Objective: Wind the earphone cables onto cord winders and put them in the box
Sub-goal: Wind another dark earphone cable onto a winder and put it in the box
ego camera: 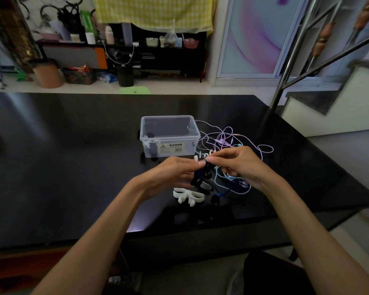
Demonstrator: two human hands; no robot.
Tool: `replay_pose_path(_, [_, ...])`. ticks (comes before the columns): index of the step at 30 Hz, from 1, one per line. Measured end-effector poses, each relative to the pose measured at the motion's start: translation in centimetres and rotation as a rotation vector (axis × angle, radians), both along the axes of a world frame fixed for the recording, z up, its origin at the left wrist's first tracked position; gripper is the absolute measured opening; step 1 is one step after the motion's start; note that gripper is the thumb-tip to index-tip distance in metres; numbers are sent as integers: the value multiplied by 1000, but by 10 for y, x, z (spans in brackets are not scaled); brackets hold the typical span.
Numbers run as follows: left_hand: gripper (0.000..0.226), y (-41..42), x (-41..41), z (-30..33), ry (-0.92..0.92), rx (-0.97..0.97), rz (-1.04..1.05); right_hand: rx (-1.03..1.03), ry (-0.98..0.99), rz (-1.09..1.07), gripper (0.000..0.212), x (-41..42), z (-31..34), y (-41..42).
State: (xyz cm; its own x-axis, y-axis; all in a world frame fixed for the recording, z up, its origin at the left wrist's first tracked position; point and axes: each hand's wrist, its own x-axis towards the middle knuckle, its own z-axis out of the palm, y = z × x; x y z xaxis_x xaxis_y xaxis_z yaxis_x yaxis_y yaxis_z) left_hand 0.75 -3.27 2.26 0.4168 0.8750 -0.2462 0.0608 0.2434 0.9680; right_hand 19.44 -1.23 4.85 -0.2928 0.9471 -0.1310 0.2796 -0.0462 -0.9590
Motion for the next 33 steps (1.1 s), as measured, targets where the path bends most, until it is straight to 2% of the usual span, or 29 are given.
replay_pose_path(4, [31,0,-1,-7,9,-1,-17,-85,-68,-17,21,1,-1,1])
replay_pose_path(9, [26,6,2,-13,-89,-12,100,-214,13,54,13,7,3,3])
replay_pose_path(13, [29,8,6,-15,-123,-1,160,-116,15,3,15,4,3,2])
replay_pose_path(17, [28,10,12,-16,-131,36,271,-77,129,-68,4,-12,-1,-3])
replay_pose_path(20, [31,11,13,-14,-173,25,334,-96,200,-39,5,-20,-5,-4])
replay_pose_path(24, [34,10,10,-11,-169,-1,315,-113,217,74,14,-12,1,-5])
replay_pose_path(27, [34,10,11,-10,-124,-2,288,-30,132,49,13,-9,0,-7])
replay_pose_path(33, [32,9,9,-11,-154,-18,222,82,116,5,6,-8,-3,-7])
